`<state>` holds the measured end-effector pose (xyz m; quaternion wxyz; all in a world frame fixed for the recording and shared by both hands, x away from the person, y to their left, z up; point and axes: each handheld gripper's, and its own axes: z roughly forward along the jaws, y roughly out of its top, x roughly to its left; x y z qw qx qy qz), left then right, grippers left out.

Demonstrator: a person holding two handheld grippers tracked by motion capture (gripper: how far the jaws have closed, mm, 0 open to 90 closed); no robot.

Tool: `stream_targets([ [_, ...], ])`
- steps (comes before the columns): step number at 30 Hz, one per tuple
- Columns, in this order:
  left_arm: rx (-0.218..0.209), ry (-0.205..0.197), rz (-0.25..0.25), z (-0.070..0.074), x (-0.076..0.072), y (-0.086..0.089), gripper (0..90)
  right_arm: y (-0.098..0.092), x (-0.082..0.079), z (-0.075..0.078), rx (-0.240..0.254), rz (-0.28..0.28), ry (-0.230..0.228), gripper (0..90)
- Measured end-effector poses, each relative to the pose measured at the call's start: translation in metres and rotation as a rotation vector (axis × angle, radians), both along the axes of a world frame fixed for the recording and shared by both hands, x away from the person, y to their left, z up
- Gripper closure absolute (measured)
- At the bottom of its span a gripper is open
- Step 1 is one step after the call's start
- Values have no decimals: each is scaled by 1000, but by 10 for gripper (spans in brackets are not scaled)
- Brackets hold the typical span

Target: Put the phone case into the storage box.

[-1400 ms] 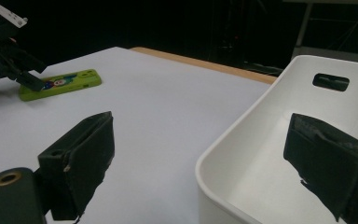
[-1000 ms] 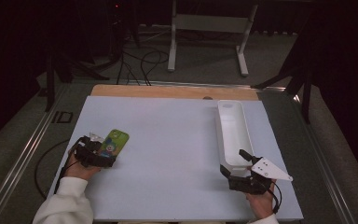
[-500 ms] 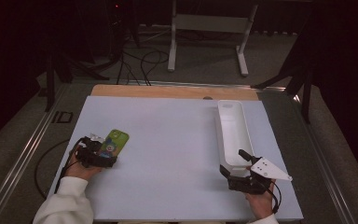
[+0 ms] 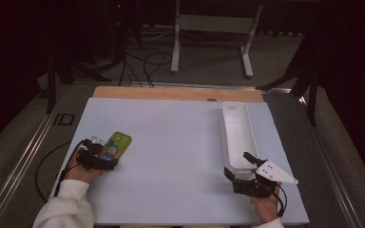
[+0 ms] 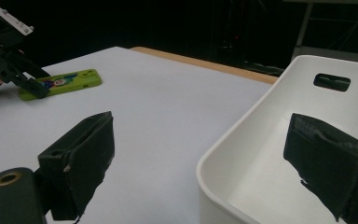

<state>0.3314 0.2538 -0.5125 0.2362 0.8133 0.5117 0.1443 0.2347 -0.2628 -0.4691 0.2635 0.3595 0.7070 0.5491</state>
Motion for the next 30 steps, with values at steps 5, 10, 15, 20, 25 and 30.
stream_targets([
  [5,0,-18,-6,0,-2,0,161,0,0,0,-2,-3,0,86],
  [10,-5,-48,-5,3,-6,-1,161,0,0,0,-2,-3,3,86],
  [15,-11,-85,10,9,-9,0,160,0,1,0,-2,-2,4,86],
  [20,-18,-118,20,14,-13,0,161,0,1,-1,-1,0,7,86],
  [25,-26,-139,19,18,-17,-1,161,0,2,-1,9,-2,14,86],
  [30,-33,-174,17,23,-22,-4,161,0,2,-1,11,0,17,86],
])
